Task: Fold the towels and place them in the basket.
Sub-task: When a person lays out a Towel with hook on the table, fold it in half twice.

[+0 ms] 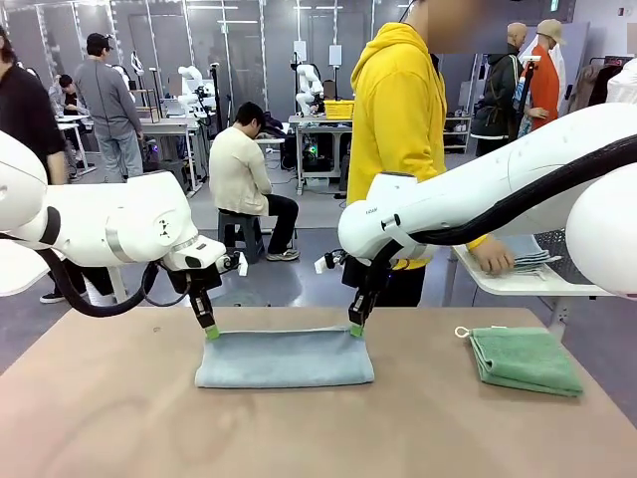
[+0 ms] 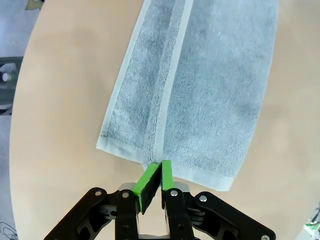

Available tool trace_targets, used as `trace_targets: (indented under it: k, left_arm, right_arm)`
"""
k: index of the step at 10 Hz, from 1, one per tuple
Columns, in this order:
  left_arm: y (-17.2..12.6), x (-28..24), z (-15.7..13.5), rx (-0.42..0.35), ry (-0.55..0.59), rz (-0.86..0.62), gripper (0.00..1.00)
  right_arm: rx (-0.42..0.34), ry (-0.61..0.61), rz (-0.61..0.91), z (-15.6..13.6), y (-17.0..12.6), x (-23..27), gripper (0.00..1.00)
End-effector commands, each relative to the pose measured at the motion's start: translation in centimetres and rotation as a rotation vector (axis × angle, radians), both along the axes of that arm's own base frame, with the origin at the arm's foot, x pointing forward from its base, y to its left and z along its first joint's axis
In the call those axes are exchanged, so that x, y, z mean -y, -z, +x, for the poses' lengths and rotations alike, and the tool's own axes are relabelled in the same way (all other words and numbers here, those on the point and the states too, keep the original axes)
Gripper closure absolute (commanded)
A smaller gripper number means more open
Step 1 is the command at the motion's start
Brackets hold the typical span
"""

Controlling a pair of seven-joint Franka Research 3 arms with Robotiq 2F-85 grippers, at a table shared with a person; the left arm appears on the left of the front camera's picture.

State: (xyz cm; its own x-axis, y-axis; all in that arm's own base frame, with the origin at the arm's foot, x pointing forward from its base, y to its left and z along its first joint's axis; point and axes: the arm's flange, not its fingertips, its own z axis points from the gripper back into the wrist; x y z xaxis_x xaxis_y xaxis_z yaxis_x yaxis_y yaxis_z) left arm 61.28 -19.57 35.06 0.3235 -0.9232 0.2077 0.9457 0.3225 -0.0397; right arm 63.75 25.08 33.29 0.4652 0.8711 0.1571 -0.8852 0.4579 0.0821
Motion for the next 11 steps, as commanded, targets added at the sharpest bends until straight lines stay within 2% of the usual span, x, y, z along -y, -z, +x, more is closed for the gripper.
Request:
trace_targets:
  k: [1, 6, 7, 8, 9, 10, 11]
  left_arm:
    - [0.1, 0.4, 0.7, 0.02, -0.018, -0.039, 0.93]
    - [0.2, 0.8, 0.6, 0.031, -0.032, -0.058, 0.93]
    - [0.1, 0.8, 0.5, 0.035, -0.032, -0.065, 0.87]
    - [0.0, 0.8, 0.4, 0.039, -0.031, -0.08, 0.59]
    - [-0.2, 0.7, 0.2, 0.047, -0.026, -0.083, 0.45]
    - [-0.6, 0.7, 0.0, 0.057, -0.022, -0.086, 0.17]
    - [-1.2, 0.6, -0.3, 0.07, -0.013, -0.091, 0.03]
  right_arm:
    - [0.033, 0.042, -0.011, -0.4, 0.4, 0.6, 0.93]
    - [0.054, 0.037, -0.02, -0.8, 0.5, 0.4, 0.92]
    - [0.058, 0.037, -0.017, -0.8, 0.5, 0.3, 0.77]
    - [0.065, 0.035, -0.012, -0.8, 0.4, 0.2, 0.63]
    - [0.075, 0.033, -0.008, -0.9, 0.3, 0.0, 0.43]
    - [0.081, 0.032, -0.006, -1.0, 0.2, -0.1, 0.29]
    - [0.092, 0.03, -0.002, -1.0, -0.1, -0.1, 0.09]
